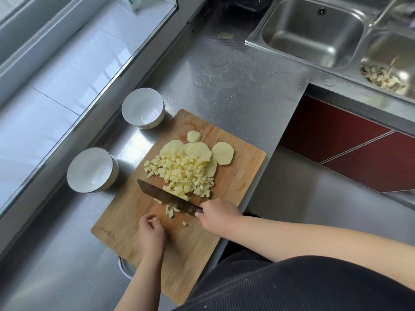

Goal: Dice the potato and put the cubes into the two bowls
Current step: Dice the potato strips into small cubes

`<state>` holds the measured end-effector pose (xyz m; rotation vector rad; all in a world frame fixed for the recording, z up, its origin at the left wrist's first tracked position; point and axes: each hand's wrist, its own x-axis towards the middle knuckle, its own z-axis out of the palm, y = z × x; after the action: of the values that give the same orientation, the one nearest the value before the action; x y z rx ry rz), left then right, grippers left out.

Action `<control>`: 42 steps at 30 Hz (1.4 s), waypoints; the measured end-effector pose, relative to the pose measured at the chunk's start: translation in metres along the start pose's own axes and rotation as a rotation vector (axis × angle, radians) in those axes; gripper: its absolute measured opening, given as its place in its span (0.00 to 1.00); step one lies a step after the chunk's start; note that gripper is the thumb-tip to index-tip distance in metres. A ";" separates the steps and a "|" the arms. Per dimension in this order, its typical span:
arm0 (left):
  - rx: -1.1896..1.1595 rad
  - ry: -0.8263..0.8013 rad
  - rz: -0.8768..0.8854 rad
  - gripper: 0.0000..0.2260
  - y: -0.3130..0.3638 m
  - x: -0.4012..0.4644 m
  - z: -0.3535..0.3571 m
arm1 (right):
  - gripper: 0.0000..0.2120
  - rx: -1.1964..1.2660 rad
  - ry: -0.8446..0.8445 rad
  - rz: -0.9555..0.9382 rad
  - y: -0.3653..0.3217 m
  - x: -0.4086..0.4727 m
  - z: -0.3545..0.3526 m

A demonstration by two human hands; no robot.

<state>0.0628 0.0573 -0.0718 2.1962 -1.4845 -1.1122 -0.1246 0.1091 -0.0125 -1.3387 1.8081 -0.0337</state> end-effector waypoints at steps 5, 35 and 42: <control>-0.051 0.207 -0.024 0.12 -0.005 0.005 -0.011 | 0.17 -0.059 -0.137 -0.022 -0.002 -0.004 0.009; 0.153 0.090 0.562 0.07 0.053 0.001 0.019 | 0.21 0.245 0.112 0.093 0.017 0.024 -0.055; -0.137 0.217 0.331 0.13 0.075 0.029 0.005 | 0.30 -0.094 0.346 -0.100 0.029 0.022 -0.063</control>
<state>0.0142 -0.0001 -0.0437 1.8281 -1.5521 -0.8133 -0.1885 0.0758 -0.0005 -1.5644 2.0467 -0.2505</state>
